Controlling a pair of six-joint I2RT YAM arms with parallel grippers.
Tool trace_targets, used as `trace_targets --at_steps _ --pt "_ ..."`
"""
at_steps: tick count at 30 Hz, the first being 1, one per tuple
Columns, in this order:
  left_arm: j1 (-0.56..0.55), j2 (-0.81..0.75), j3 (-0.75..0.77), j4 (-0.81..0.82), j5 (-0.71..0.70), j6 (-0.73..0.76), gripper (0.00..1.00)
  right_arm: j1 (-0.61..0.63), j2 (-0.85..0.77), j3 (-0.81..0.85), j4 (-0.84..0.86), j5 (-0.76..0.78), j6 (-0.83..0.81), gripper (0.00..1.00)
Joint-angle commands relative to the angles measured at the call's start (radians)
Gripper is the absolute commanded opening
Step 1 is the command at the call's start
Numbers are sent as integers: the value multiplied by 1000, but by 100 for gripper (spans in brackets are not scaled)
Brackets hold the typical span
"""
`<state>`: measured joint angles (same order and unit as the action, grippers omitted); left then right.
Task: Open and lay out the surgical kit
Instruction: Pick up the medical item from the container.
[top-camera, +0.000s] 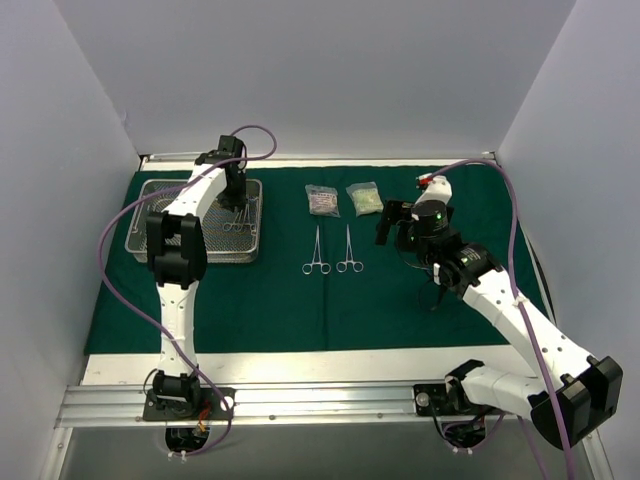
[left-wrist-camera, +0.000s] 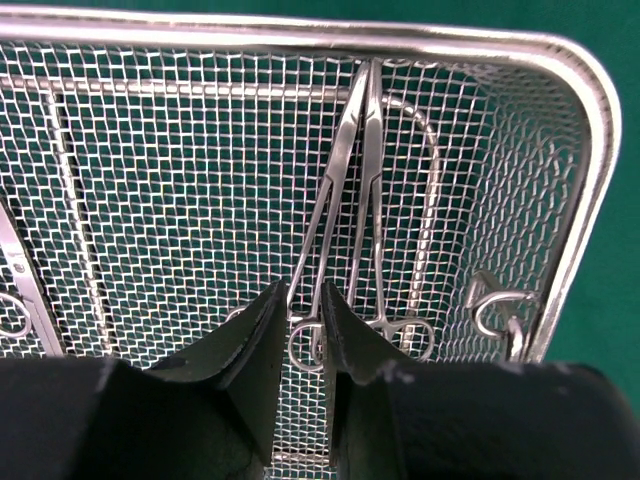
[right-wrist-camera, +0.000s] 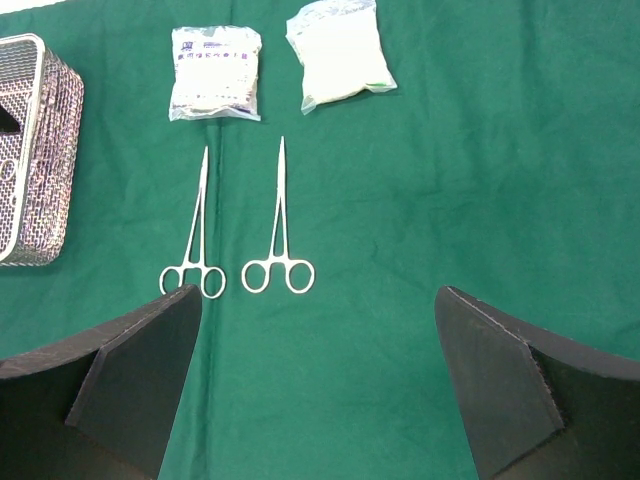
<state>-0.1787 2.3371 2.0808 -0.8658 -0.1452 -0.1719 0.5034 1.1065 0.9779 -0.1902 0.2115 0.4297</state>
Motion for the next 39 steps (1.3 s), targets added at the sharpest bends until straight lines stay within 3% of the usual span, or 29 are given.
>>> trace_targets --at_steps 1,36,38,39 --pt "2 2 50 47 27 3 29 -5 3 22 14 6 14 97" --pt "-33 56 -44 30 -57 5 17 -6 19 4 21 -12 23 97" --pt "-27 47 -41 22 -71 -4 3 -6 13 2 23 -11 23 97" --pt "-27 47 -41 21 -71 -5 2 -6 13 2 23 -11 23 97"
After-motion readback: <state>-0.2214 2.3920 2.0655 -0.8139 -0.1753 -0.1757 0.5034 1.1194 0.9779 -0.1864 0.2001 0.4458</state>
